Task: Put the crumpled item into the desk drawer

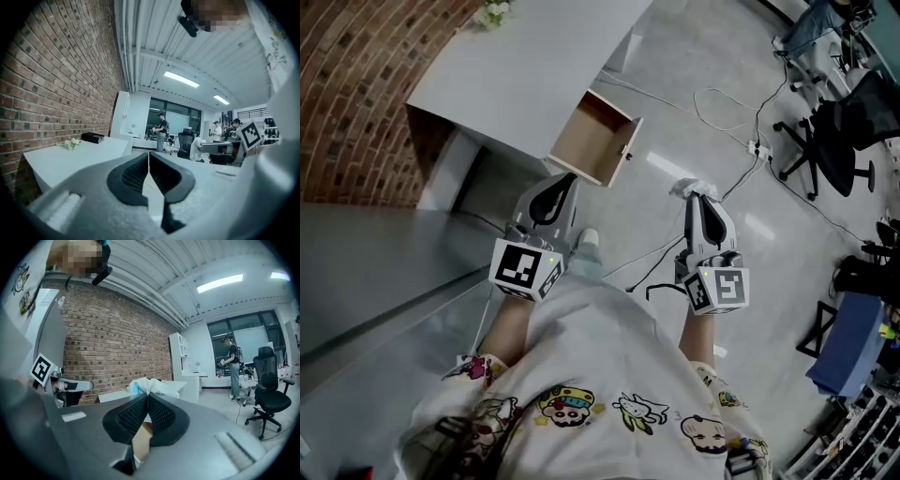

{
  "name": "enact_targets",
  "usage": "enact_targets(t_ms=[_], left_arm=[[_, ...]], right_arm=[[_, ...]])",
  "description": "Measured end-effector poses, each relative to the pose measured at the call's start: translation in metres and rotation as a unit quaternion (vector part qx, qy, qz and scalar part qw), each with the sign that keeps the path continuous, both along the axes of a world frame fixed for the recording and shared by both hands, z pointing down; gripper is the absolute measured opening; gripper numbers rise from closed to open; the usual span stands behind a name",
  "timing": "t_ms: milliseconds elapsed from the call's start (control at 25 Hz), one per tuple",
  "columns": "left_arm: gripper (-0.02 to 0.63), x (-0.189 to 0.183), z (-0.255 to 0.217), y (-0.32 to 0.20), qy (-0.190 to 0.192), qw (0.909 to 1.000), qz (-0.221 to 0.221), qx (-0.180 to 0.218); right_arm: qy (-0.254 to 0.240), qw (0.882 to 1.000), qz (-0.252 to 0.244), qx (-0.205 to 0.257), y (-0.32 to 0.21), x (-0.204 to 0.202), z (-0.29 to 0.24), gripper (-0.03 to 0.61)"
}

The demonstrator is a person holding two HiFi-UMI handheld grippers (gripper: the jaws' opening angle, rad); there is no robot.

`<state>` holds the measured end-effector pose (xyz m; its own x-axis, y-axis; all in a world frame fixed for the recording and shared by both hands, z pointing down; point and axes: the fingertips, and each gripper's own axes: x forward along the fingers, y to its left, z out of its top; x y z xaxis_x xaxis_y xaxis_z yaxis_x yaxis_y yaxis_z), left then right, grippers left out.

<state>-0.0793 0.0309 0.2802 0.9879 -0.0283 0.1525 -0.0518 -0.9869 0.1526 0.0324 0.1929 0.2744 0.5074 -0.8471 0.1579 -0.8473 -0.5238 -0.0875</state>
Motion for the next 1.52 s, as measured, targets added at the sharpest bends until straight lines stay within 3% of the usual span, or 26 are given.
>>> enact_targets(t_ms=[480,880,1120,1520], left_arm=[[0.000,0.031,0.008,-0.034,-0.007,0.9998,-0.013,-0.010],[0.000,0.078,0.008,-0.071,-0.004,0.9950,-0.099,-0.005],[0.000,0.116,-0.002,-0.093,0.008,0.9843,-0.176,-0.002],[0.000,0.133,-0.001,-0.105,0.003,0.9514,-0.308,0.005]], right_arm=[[-0.002,1.000,-0.008,-0.013,-0.036,0.045,0.003,0.012],[-0.008,0.995,-0.100,-0.014,-0.101,0.119,0.013,0.012],[-0.002,0.982,-0.188,-0.012,-0.152,0.167,0.005,0.012],[-0.001,0.949,-0.316,-0.017,-0.203,0.211,0.011,0.012]])
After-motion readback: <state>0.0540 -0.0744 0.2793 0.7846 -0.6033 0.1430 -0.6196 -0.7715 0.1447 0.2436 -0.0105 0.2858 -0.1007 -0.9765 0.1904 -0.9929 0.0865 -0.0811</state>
